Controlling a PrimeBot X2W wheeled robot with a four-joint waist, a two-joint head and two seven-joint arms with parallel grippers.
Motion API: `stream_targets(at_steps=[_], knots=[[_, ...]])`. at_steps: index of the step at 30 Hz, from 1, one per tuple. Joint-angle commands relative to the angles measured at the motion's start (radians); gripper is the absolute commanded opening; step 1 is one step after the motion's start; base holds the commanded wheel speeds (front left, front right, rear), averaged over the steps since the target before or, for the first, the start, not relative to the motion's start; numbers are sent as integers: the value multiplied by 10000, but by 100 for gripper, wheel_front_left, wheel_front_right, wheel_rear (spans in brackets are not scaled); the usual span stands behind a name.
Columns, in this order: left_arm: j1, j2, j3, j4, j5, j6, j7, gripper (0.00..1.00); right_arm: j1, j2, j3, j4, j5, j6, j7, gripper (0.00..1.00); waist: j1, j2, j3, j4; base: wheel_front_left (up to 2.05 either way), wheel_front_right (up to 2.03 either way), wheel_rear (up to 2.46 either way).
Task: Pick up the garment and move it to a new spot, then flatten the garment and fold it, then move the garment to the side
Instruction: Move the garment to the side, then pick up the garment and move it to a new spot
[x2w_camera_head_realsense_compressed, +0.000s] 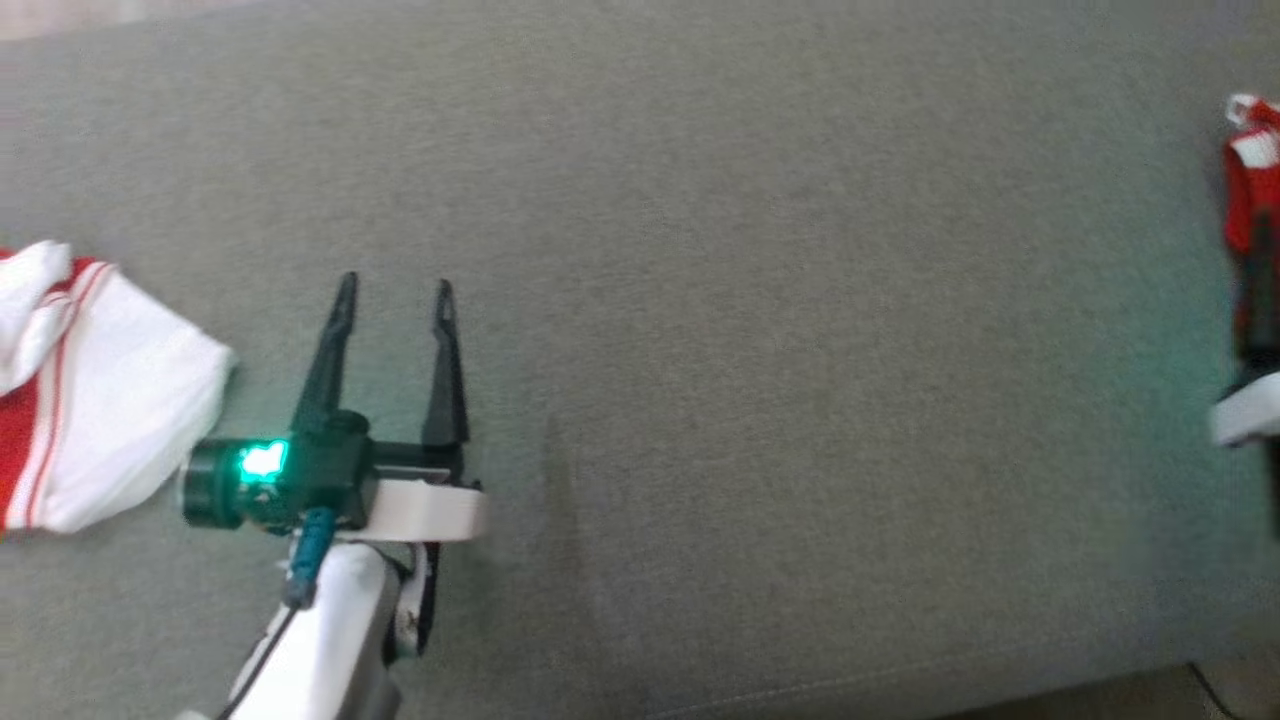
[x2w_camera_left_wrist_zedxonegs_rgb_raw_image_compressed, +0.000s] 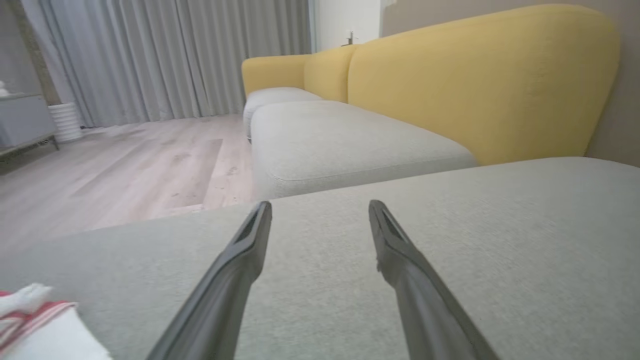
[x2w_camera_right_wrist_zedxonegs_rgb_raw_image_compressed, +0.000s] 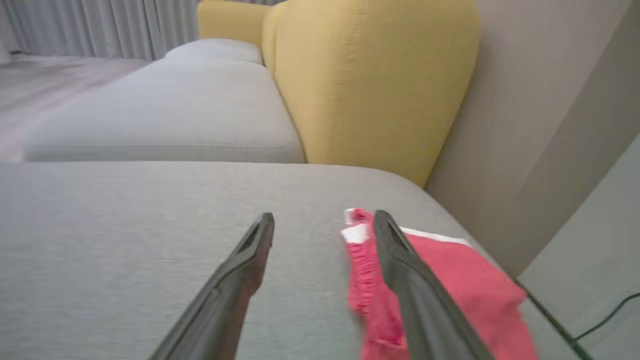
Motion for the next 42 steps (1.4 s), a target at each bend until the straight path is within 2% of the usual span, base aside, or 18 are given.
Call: stream_targets(at_steps=[1, 6, 11, 17, 26, 42], knots=[[10, 293, 567, -382, -68, 131, -51, 100, 335, 255, 134, -1117, -158, -9, 169, 100, 2, 0, -294, 393, 0, 0, 0], [390, 580, 1042, -384, -227, 299, -51, 100, 1572, 1317, 443, -3729, -183, -9, 1052, 100, 2, 0, -570, 924, 0, 0, 0], [782, 803, 1376, -270, -498, 385, -7, 100, 2557, 2088, 861, -5503, -160, -9, 1841, 100, 2, 0, -822, 1348, 0, 0, 0], [1187, 885, 1363, -264, -633, 370, 145, 100, 3309, 2562, 948, -6335, -185, -9, 2283, 100, 2, 0, -1135, 1500, 0, 0, 0], [1962, 816, 1126, -122, -867, 295, 383, 100, 4466, 3059, 942, -6855, -207, -9, 2695, 100, 2, 0, -1872, 1440, 0, 0, 0], [2591, 955, 976, -339, -1099, 306, 726, 100, 5194, 3335, 1192, -7326, -436, -9, 2982, 100, 2, 0, -2404, 1443, 0, 0, 0]])
